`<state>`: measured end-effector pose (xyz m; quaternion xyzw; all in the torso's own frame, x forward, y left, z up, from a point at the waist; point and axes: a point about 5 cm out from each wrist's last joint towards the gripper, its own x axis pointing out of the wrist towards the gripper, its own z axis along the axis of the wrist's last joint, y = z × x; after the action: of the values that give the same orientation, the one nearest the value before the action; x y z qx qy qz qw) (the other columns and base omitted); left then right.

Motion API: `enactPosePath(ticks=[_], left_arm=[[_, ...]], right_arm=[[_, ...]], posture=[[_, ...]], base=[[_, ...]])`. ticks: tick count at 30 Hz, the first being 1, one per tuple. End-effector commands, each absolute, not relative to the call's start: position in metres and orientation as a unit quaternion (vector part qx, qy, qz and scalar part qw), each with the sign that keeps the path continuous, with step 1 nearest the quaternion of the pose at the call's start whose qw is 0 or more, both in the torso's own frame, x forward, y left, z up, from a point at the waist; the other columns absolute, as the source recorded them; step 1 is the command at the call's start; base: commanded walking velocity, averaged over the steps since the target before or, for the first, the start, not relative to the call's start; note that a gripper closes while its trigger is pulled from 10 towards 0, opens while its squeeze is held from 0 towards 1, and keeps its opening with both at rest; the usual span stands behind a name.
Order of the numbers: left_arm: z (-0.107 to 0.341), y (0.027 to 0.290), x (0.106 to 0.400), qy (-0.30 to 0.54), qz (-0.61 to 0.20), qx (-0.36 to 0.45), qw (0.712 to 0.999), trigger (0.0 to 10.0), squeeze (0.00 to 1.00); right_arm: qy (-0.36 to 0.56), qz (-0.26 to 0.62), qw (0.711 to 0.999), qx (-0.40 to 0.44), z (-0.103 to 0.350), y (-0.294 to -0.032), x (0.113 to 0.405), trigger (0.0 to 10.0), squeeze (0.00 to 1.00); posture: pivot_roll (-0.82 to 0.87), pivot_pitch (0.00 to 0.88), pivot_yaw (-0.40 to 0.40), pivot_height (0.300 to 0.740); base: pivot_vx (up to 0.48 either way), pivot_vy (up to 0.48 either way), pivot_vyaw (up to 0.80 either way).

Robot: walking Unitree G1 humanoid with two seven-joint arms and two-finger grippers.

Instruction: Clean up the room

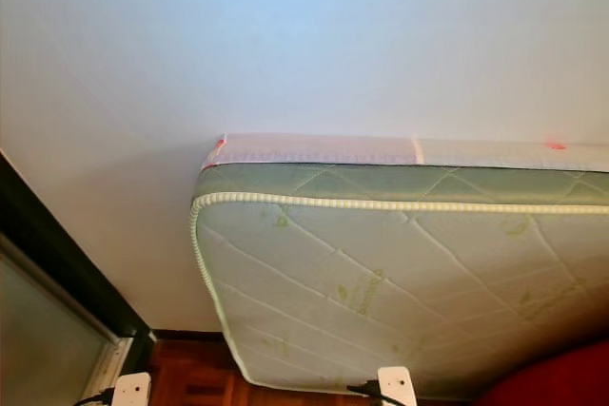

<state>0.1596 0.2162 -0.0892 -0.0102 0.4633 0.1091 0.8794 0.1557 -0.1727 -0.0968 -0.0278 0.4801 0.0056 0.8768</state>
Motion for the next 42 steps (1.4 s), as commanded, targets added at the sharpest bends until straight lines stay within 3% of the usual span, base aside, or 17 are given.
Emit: enactPosePath(ticks=[1,7,42], left_arm=[[-0.0677,0.2277,0.1986,0.413,0.065,-0.029,0.908,10.0,0.00],[-0.0667,0.2284,0.1996,0.412,0.054,-0.006,0.909,10.0,0.00],[-0.0685,0.2285,0.1961,0.415,0.053,-0.013,0.908,10.0,0.00]], right_arm=[[0.444,-0.037,0.892,0.079,-0.0815,-0.2027,0.1817,10.0,0.00],[0.445,-0.035,0.891,0.077,-0.0817,-0.2027,0.1813,10.0,0.00],[0.450,-0.024,0.890,0.070,-0.0832,-0.2010,0.1783,10.0,0.00]], posture=[[0.04,0.000,-0.059,0.740],[0.04,0.000,-0.058,0.740],[0.04,0.000,-0.056,0.740]], base=[[0.000,0.000,-0.74],[0.000,-0.240,-0.73],[0.000,0.000,-0.73]])
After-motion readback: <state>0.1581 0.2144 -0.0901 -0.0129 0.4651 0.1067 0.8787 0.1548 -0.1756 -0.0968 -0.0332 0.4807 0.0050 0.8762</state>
